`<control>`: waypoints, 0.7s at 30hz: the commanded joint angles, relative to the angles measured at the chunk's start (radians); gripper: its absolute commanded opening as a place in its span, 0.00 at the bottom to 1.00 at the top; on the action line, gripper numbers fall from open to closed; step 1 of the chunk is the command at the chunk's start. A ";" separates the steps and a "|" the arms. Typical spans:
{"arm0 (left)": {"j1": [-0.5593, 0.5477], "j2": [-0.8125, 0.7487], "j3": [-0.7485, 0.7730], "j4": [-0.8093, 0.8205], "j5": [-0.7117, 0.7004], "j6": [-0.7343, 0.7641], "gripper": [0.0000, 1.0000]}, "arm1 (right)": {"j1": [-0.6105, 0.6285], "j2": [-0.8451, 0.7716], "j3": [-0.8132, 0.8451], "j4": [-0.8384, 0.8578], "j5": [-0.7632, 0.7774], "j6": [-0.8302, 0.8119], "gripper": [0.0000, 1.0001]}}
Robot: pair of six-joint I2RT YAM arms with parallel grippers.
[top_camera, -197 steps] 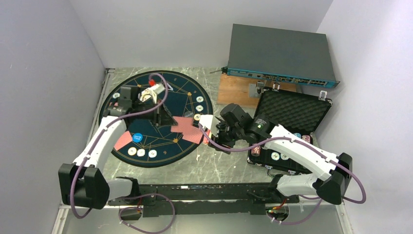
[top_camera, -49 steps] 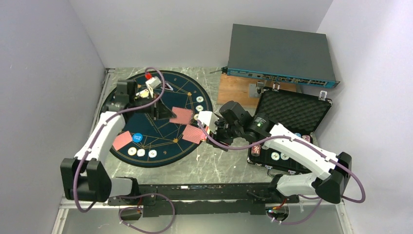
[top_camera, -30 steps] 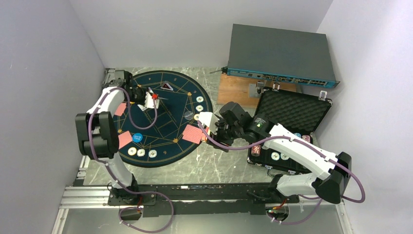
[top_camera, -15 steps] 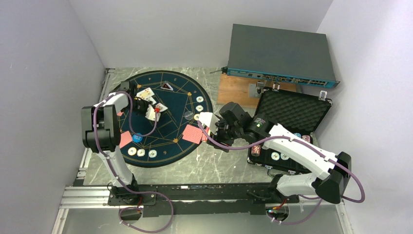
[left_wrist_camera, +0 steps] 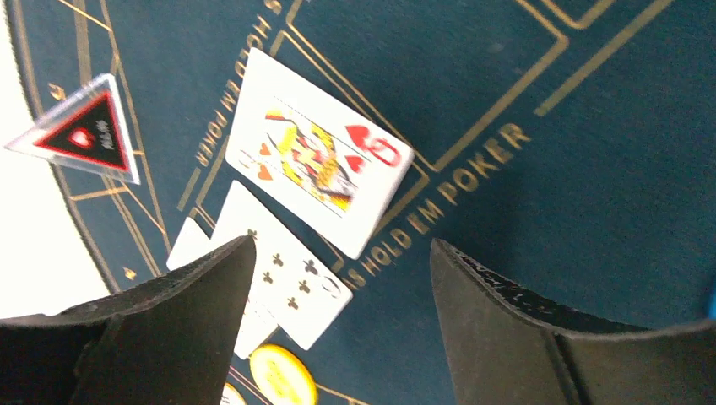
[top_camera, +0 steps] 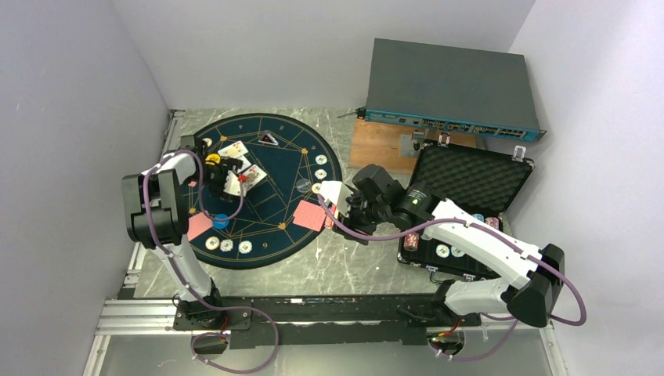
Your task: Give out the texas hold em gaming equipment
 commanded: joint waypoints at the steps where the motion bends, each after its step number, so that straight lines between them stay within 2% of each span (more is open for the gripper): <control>1: 0.050 -0.104 -0.021 -0.220 -0.010 0.718 0.85 | -0.003 -0.015 0.008 0.025 0.001 -0.002 0.00; 3: 0.063 -0.186 -0.025 -0.265 0.034 0.681 0.90 | -0.003 -0.016 0.010 0.026 0.000 -0.002 0.00; 6: 0.054 -0.295 0.027 -0.354 0.134 0.409 0.98 | -0.003 -0.020 0.011 0.033 -0.005 0.002 0.00; 8: 0.017 -0.361 0.074 -0.295 0.159 0.014 0.97 | -0.003 -0.023 0.013 0.038 -0.009 0.005 0.00; 10: -0.028 -0.399 0.107 -0.161 0.092 -0.505 0.99 | -0.003 -0.024 0.013 0.044 -0.009 0.005 0.00; 14: -0.039 -0.358 0.301 -0.297 0.172 -1.137 1.00 | -0.003 -0.026 0.021 0.053 -0.001 0.001 0.00; 17: -0.048 -0.350 0.310 -0.294 0.361 -1.574 1.00 | -0.002 -0.018 0.033 0.059 0.003 -0.001 0.00; 18: -0.063 -0.377 0.253 -0.204 0.400 -1.759 1.00 | -0.002 -0.017 0.035 0.062 0.004 -0.002 0.00; 20: -0.122 -0.483 0.084 0.075 0.432 -2.118 1.00 | -0.002 -0.012 0.041 0.069 0.002 -0.003 0.00; 21: -0.168 -0.532 0.003 0.217 0.428 -2.252 1.00 | -0.002 -0.006 0.046 0.068 0.002 -0.004 0.00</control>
